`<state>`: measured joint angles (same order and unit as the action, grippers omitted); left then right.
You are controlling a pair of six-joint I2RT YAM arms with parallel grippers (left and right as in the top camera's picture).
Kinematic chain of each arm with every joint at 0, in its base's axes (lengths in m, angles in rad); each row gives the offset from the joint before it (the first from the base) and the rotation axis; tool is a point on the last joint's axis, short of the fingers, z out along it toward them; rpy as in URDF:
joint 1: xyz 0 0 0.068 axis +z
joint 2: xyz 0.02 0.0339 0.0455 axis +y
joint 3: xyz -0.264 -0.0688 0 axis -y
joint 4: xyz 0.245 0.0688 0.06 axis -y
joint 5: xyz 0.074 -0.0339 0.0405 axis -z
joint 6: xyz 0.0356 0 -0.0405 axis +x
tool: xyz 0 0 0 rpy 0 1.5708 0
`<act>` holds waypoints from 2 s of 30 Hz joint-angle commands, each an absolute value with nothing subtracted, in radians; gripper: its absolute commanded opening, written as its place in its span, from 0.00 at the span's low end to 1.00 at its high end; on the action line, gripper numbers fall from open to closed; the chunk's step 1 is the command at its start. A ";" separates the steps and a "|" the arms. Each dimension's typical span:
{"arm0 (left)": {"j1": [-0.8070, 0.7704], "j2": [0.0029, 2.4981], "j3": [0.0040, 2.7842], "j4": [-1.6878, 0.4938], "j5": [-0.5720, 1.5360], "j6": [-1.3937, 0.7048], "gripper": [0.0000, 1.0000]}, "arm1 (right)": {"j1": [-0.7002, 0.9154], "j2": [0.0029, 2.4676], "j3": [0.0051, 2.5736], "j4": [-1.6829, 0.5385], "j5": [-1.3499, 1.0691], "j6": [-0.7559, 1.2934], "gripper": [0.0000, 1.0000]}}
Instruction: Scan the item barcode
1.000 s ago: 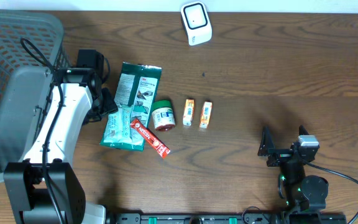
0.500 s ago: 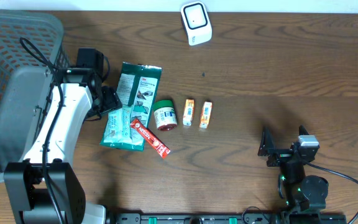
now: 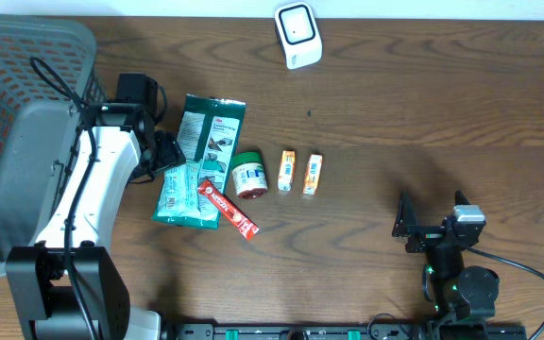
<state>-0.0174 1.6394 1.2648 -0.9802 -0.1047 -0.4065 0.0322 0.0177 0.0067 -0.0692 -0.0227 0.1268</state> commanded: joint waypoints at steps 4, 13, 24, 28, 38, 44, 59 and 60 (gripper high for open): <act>-0.012 1.616 1.277 -0.982 -0.117 -0.404 0.92 | 0.039 0.014 0.005 -0.073 -0.009 0.142 0.99; -0.012 1.616 1.277 -0.982 -0.117 -0.404 0.92 | 0.039 0.014 0.005 -0.074 -0.008 0.141 0.99; -0.012 1.616 1.277 -0.981 -0.117 -0.404 0.92 | 0.039 0.014 0.005 -0.075 -0.009 0.142 0.99; -0.012 1.616 1.277 -0.982 -0.117 -0.404 0.92 | 0.039 0.026 0.005 -0.075 -0.006 0.141 0.99; -0.012 1.616 1.277 -0.982 -0.117 -0.404 0.92 | 0.039 0.087 0.111 -0.108 0.000 0.142 0.99; -0.012 1.616 1.277 -0.982 -0.117 -0.404 0.92 | 0.039 0.225 0.438 -0.267 0.033 0.164 0.99; -0.012 1.616 1.277 -0.982 -0.117 -0.404 0.92 | 0.041 1.163 1.634 -1.287 -0.092 0.187 0.99; -0.012 1.616 1.277 -0.982 -0.117 -0.404 0.92 | 0.041 1.214 1.674 -1.315 -0.121 0.187 0.99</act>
